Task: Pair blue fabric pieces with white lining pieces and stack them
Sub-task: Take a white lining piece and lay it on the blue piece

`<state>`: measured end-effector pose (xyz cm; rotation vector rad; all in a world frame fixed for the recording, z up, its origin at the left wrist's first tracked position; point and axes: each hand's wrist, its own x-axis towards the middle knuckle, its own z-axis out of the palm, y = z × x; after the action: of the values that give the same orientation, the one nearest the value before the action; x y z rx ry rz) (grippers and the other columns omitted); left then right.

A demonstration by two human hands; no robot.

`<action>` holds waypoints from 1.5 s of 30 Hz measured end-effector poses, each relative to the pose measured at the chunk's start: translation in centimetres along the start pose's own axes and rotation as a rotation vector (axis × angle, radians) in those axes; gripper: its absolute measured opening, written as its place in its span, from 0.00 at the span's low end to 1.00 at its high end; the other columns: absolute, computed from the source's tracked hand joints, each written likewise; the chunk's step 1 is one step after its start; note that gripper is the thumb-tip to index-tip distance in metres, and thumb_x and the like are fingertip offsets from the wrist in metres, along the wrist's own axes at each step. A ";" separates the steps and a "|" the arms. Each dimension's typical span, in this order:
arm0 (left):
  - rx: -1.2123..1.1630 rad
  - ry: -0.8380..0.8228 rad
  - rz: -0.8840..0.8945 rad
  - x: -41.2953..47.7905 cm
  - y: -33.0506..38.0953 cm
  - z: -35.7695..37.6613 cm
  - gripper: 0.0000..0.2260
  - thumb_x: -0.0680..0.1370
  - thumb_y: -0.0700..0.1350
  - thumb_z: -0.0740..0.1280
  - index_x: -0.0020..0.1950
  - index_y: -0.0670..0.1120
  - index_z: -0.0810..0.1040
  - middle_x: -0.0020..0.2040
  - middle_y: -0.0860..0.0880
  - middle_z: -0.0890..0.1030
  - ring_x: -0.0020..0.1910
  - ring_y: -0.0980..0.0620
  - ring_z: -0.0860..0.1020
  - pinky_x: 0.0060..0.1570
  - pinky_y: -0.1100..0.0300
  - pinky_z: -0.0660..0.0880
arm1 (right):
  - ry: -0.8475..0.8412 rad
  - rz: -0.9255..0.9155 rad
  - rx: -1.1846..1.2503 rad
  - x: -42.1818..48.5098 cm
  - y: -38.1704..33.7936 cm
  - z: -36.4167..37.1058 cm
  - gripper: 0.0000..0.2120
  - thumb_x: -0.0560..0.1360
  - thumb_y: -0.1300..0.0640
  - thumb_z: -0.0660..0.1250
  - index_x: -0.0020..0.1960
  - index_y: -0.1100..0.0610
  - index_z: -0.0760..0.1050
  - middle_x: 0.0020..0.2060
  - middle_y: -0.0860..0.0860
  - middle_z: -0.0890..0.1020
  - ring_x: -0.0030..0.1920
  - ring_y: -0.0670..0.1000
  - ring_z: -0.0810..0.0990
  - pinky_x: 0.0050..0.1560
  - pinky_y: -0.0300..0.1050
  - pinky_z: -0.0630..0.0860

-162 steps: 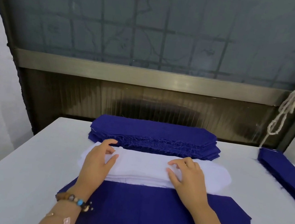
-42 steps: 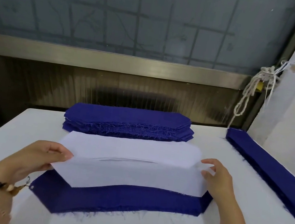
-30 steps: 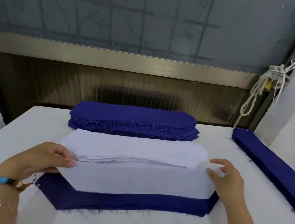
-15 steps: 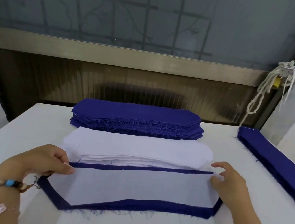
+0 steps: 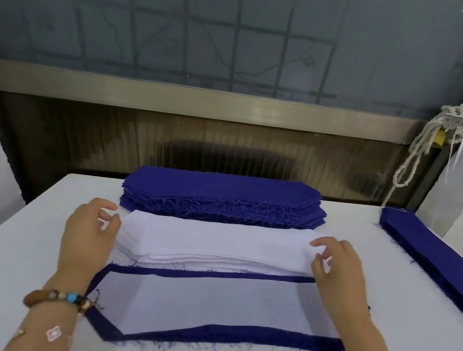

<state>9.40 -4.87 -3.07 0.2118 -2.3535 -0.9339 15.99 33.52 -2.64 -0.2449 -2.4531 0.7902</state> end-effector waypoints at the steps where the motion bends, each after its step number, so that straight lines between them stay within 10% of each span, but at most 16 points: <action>1: 0.006 -0.012 0.045 -0.2 0.4 0.6 0.07 0.78 0.40 0.66 0.56 0.44 0.77 0.50 0.44 0.78 0.48 0.46 0.75 0.49 0.54 0.73 | -0.087 -0.039 0.023 0.3 -0.8 0.7 0.11 0.77 0.65 0.65 0.53 0.51 0.76 0.46 0.49 0.74 0.46 0.48 0.74 0.47 0.38 0.69; 14: 0.006 -0.218 0.138 -0.7 0.9 3.5 0.15 0.79 0.42 0.66 0.65 0.42 0.78 0.63 0.44 0.79 0.63 0.45 0.74 0.66 0.53 0.68 | -0.346 -0.118 0.067 3.5 -5.7 8.7 0.08 0.76 0.47 0.68 0.54 0.46 0.76 0.47 0.46 0.74 0.45 0.45 0.74 0.48 0.36 0.73; 27: 0.170 -0.101 0.225 -0.5 2.1 3.0 0.04 0.74 0.45 0.73 0.48 0.48 0.86 0.46 0.50 0.85 0.49 0.49 0.80 0.60 0.47 0.73 | -0.250 -0.208 -0.022 3.2 -5.0 10.0 0.11 0.77 0.44 0.65 0.59 0.42 0.74 0.45 0.44 0.74 0.47 0.44 0.72 0.50 0.37 0.72; 35: -0.026 -0.280 0.246 -1.0 2.1 2.3 0.15 0.73 0.36 0.71 0.38 0.54 0.70 0.50 0.55 0.79 0.49 0.60 0.76 0.44 0.76 0.67 | -0.258 -0.204 -0.033 3.2 -5.1 9.9 0.15 0.78 0.45 0.64 0.64 0.41 0.71 0.45 0.44 0.74 0.47 0.45 0.72 0.52 0.38 0.73; 42: 0.025 -0.289 0.301 -0.8 2.1 2.2 0.19 0.74 0.32 0.68 0.55 0.56 0.74 0.49 0.56 0.75 0.50 0.56 0.74 0.48 0.71 0.67 | -0.282 -0.223 -0.083 3.1 -5.5 9.6 0.20 0.79 0.45 0.61 0.70 0.40 0.65 0.47 0.44 0.72 0.48 0.44 0.71 0.52 0.37 0.71; 45: -0.027 -0.262 0.272 -0.7 2.1 2.2 0.13 0.74 0.31 0.69 0.47 0.50 0.78 0.46 0.53 0.75 0.47 0.53 0.75 0.44 0.75 0.67 | -0.284 -0.225 -0.085 3.0 -5.7 9.3 0.19 0.80 0.47 0.60 0.70 0.41 0.66 0.48 0.44 0.71 0.49 0.45 0.72 0.54 0.38 0.72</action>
<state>8.89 -1.85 -3.30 -0.2512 -2.5219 -0.9028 8.33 25.35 -4.30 0.1206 -2.7215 0.6606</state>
